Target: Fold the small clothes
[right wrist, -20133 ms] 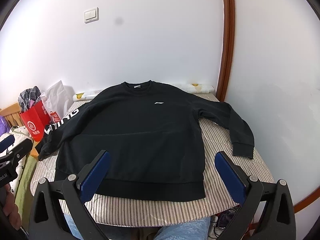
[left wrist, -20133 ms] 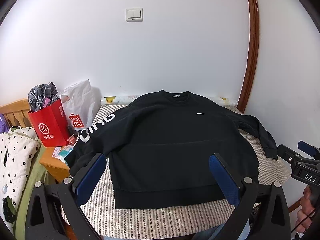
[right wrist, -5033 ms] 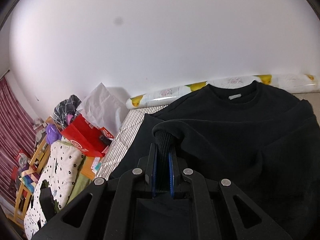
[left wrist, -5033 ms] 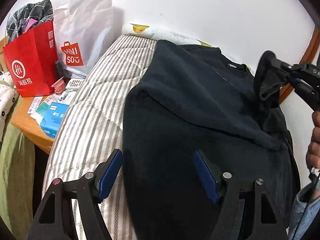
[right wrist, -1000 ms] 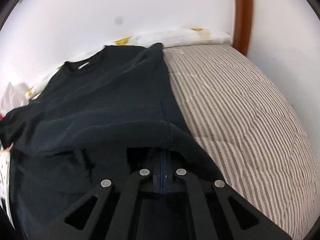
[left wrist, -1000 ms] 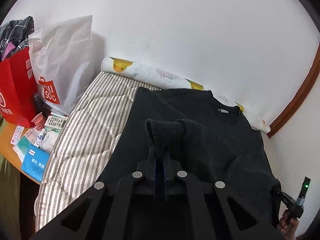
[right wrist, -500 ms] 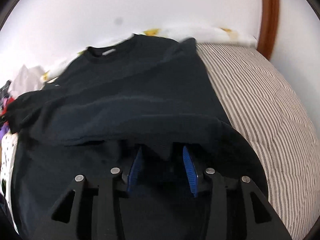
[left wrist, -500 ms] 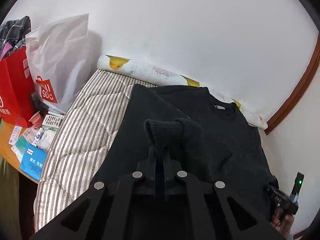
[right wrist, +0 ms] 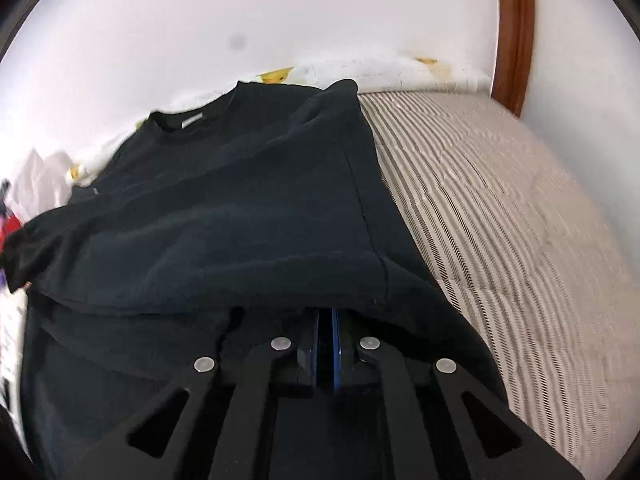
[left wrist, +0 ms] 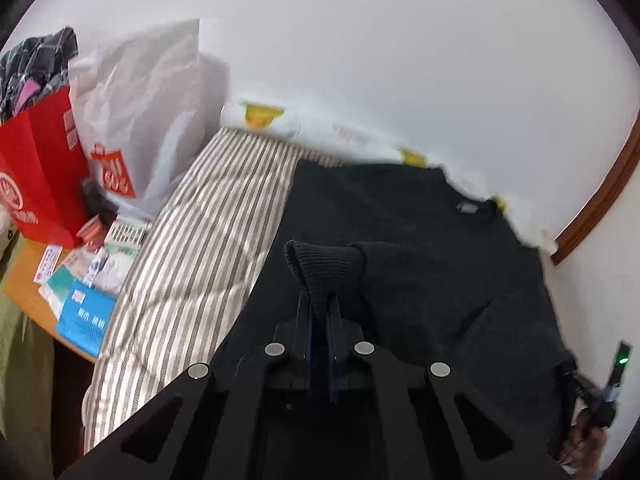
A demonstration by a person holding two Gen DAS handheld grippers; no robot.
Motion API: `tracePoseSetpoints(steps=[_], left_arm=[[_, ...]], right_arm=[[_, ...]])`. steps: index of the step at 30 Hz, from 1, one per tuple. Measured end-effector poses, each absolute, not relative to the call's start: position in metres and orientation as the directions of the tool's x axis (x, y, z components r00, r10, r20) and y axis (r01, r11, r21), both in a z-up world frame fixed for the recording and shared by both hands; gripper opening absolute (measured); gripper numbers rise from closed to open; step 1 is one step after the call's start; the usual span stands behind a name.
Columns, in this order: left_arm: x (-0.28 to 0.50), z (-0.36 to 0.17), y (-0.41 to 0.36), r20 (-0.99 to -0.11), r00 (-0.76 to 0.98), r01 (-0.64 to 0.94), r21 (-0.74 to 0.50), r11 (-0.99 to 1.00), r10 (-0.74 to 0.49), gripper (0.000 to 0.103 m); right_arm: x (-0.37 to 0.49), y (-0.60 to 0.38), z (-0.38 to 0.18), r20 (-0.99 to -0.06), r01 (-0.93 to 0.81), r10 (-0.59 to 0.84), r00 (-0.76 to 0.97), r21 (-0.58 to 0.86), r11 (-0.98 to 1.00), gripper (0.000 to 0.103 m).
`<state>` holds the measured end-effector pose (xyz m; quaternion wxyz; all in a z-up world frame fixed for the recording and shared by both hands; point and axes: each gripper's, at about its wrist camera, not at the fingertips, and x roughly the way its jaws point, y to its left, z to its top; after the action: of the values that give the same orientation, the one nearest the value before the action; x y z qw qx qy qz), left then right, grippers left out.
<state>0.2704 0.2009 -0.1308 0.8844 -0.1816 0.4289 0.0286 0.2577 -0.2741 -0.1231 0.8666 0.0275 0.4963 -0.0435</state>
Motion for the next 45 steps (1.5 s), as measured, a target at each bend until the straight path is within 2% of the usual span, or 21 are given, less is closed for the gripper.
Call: tracePoseSetpoints(steps=[3,7,8,10,11,12,23,28,32,33,35,37,45], left_arm=[[0.271,-0.148,0.2,-0.801,0.591,-0.229,-0.279,0.932,-0.095,0.006],[0.266,-0.154,0.2,-0.815,0.574,-0.25,-0.258,0.933,-0.072,0.012],[0.263,-0.153,0.198,-0.819,0.571,-0.25,-0.244,0.937,-0.061,0.013],[0.257,-0.151,0.195,-0.82,0.57,-0.249,-0.228,0.941,-0.048,0.014],[0.253,-0.15,0.193,-0.821,0.569,-0.247,-0.223,0.943,-0.045,0.015],[0.249,-0.148,0.19,-0.822,0.568,-0.245,-0.217,0.945,-0.041,0.015],[0.18,-0.112,0.143,-0.781,0.624,-0.189,-0.144,0.971,0.006,0.029],[0.139,-0.103,0.13,-0.762,0.648,-0.165,-0.142,0.976,-0.002,0.03],[0.112,-0.11,0.131,-0.77,0.637,-0.148,-0.175,0.973,-0.041,0.031],[0.106,-0.113,0.133,-0.772,0.634,-0.152,-0.182,0.971,-0.046,0.033],[0.091,-0.123,0.138,-0.778,0.626,-0.164,-0.192,0.968,-0.048,0.052],[0.078,-0.131,0.142,-0.78,0.624,-0.173,-0.198,0.965,-0.048,0.064],[0.035,-0.159,0.148,-0.803,0.589,-0.184,-0.238,0.954,-0.087,0.065]], right_arm=[[0.25,-0.267,-0.113,-0.867,0.066,-0.069,0.494,-0.042,0.997,0.01],[0.225,-0.269,-0.096,-0.865,0.03,-0.042,0.499,-0.031,0.999,0.017],[0.22,-0.27,-0.093,-0.863,0.029,-0.043,0.503,-0.033,0.999,0.02],[0.207,-0.273,-0.085,-0.852,0.044,-0.07,0.518,-0.055,0.998,0.034],[0.201,-0.276,-0.081,-0.847,0.057,-0.083,0.526,-0.062,0.996,0.045],[0.195,-0.279,-0.077,-0.841,0.067,-0.085,0.534,-0.059,0.996,0.047],[0.13,-0.297,-0.048,-0.782,0.148,-0.138,0.608,-0.059,0.987,0.051],[0.098,-0.306,-0.045,-0.769,0.166,-0.162,0.619,-0.073,0.983,0.051],[0.079,-0.31,-0.052,-0.803,0.134,-0.117,0.585,-0.047,0.99,0.05],[0.074,-0.311,-0.055,-0.81,0.129,-0.117,0.575,-0.052,0.99,0.051],[0.066,-0.313,-0.061,-0.817,0.13,-0.126,0.562,-0.063,0.989,0.051],[0.057,-0.316,-0.07,-0.83,0.131,-0.127,0.543,-0.066,0.989,0.051],[0.028,-0.33,-0.1,-0.866,0.143,-0.088,0.493,-0.019,0.989,0.051]])
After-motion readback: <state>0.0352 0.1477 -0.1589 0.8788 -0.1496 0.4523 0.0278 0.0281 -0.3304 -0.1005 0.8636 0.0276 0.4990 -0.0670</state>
